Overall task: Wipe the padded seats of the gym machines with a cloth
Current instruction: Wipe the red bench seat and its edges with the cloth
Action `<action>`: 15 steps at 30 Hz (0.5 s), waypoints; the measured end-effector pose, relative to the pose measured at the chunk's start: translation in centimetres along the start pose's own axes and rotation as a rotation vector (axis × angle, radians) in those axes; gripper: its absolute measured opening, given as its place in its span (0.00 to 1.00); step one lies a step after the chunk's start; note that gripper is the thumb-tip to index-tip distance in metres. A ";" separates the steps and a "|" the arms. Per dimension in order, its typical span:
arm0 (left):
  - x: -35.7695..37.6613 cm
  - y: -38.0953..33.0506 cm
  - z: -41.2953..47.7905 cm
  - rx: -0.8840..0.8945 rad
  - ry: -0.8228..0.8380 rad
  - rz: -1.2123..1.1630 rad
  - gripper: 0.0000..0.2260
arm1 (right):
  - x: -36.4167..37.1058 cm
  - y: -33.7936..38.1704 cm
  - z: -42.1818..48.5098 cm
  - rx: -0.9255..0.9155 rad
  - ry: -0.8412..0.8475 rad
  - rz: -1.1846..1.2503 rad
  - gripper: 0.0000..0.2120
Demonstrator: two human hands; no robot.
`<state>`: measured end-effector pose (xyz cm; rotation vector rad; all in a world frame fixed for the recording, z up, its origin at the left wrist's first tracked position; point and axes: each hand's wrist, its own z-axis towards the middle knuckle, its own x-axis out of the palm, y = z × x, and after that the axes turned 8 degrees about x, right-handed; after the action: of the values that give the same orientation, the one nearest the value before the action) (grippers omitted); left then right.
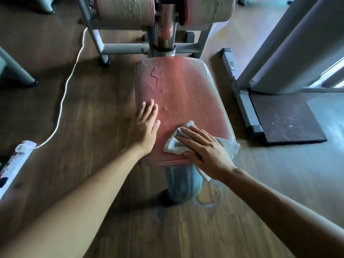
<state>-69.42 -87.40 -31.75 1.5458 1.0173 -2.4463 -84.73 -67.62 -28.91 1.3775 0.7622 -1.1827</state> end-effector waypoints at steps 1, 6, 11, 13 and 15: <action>0.1 0.0 0.0 0.008 -0.008 0.016 0.26 | 0.1 -0.1 -0.2 -0.015 -0.018 0.002 0.22; 0.4 0.1 -0.1 -0.021 0.040 0.024 0.28 | 0.9 -0.2 -0.5 0.010 -0.110 -0.004 0.22; 0.6 0.2 0.1 -0.051 0.024 0.009 0.28 | 1.4 -0.6 -0.3 -0.035 -0.200 0.006 0.21; 0.7 0.2 0.0 -0.059 0.014 0.009 0.27 | 1.7 -0.7 -0.2 -0.021 -0.222 0.012 0.20; 0.6 0.1 -0.2 -0.057 -0.005 -0.013 0.27 | 1.9 -0.6 -0.4 0.000 -0.245 0.006 0.20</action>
<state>-69.46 -87.19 -32.33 1.5192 1.0902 -2.4062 -84.62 -67.51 -30.92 1.2069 0.5835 -1.3175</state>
